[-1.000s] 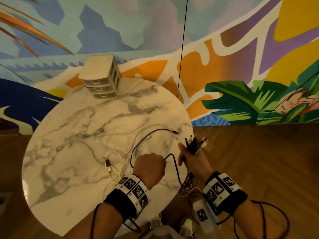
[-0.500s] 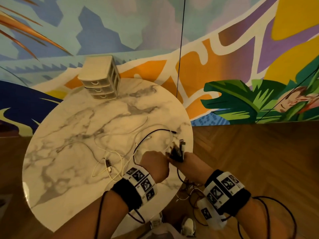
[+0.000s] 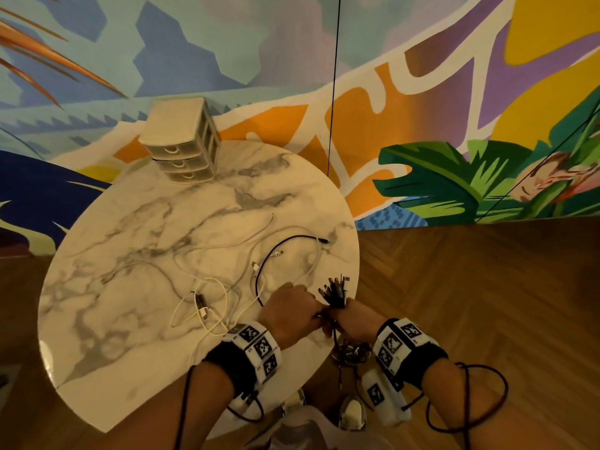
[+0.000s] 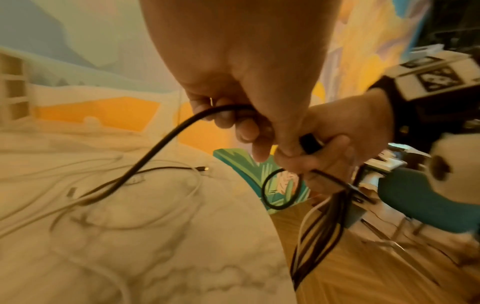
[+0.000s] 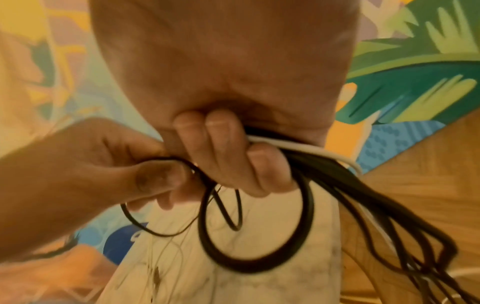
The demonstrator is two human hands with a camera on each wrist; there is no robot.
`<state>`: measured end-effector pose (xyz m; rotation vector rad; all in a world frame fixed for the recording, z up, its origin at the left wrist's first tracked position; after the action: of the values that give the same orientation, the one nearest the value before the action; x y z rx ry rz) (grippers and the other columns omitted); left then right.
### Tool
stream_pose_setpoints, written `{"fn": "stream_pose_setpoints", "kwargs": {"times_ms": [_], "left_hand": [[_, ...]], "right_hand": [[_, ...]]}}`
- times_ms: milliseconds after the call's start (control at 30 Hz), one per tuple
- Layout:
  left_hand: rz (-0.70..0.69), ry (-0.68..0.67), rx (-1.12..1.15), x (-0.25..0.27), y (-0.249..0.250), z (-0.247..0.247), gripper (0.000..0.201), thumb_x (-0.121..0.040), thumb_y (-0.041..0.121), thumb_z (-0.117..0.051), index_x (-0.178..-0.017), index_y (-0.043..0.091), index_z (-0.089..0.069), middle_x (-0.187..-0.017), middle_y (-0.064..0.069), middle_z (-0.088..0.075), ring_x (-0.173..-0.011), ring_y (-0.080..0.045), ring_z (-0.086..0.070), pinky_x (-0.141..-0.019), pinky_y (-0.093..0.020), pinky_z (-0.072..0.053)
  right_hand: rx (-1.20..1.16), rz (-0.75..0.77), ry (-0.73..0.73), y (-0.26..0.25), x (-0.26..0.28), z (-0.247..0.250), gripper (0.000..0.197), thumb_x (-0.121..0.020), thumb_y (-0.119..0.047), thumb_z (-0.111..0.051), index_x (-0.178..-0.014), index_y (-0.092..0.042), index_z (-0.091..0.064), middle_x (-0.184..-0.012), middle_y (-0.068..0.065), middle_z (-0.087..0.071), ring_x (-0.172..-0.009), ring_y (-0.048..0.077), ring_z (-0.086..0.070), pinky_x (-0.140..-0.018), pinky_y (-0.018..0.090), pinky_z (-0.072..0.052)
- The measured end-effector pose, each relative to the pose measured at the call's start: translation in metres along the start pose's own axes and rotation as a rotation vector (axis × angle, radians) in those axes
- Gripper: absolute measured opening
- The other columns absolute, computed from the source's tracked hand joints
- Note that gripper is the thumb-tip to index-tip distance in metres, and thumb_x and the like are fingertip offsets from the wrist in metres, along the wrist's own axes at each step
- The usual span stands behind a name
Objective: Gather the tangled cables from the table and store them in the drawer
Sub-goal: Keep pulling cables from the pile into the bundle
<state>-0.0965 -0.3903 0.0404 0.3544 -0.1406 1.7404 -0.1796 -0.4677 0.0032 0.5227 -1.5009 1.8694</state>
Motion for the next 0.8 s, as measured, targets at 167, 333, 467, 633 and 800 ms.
{"fn": "stream_pose_setpoints", "kwargs": {"times_ms": [167,333,467,633,800], "left_hand": [[0.213,0.039,0.263,0.006,-0.069,-0.014,0.064,-0.084,0.067,-0.024,-0.080,0.017,-0.062,-0.082,-0.006,-0.065,-0.082,-0.024,-0.061,-0.070,-0.033,-0.043],[0.330,0.029,0.728,0.033,-0.104,-0.028,0.046,-0.089,0.052,-0.052,-0.059,0.018,-0.061,-0.056,0.003,-0.057,-0.061,-0.013,-0.057,-0.064,-0.028,-0.042],[0.446,0.225,0.533,0.031,-0.092,0.019,0.055,-0.089,0.061,-0.036,-0.057,0.020,-0.054,-0.060,-0.001,-0.060,-0.063,-0.019,-0.060,-0.063,-0.036,-0.047],[0.326,0.177,0.021,0.003,-0.010,0.064,0.051,-0.098,0.052,-0.025,-0.089,0.020,-0.064,-0.086,-0.005,-0.065,-0.082,-0.026,-0.062,-0.062,-0.032,-0.040],[0.276,0.191,0.213,-0.002,0.023,0.046,0.034,-0.099,0.040,-0.032,-0.101,0.018,-0.058,-0.091,-0.008,-0.066,-0.082,-0.028,-0.062,-0.062,-0.034,-0.040]], "right_hand": [[-0.010,-0.036,0.197,0.007,-0.005,0.037,0.043,-0.097,-0.037,-0.048,-0.060,-0.017,-0.056,-0.055,-0.001,-0.050,-0.050,0.012,-0.045,-0.053,0.023,-0.033],[-0.304,-0.081,0.400,0.022,0.008,0.069,0.036,-0.097,-0.025,-0.049,-0.068,-0.009,-0.063,-0.057,-0.004,-0.058,-0.043,0.008,-0.045,-0.036,0.013,-0.033],[-0.431,0.078,0.661,0.006,0.025,0.091,0.032,-0.094,-0.031,-0.054,-0.065,-0.021,-0.051,-0.058,-0.003,-0.048,-0.053,0.014,-0.042,-0.054,0.029,-0.036],[-0.241,0.291,0.252,-0.058,0.037,0.051,0.029,-0.098,-0.027,-0.048,-0.069,-0.025,-0.049,-0.055,-0.008,-0.052,-0.044,0.001,-0.042,-0.054,0.018,-0.037],[-0.412,0.243,0.375,-0.042,0.023,0.056,0.025,-0.099,-0.023,-0.048,-0.084,-0.015,-0.066,-0.038,-0.019,-0.049,-0.039,-0.004,-0.047,-0.055,0.019,-0.027]]}}
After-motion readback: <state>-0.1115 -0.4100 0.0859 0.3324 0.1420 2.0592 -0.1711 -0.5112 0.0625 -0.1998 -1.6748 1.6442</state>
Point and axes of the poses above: each hand's wrist, its own x-axis away from the middle knuckle, its own z-axis out of the back of the hand, y = z × x, the point moved 5 cm from there along -x, towards the middle knuckle
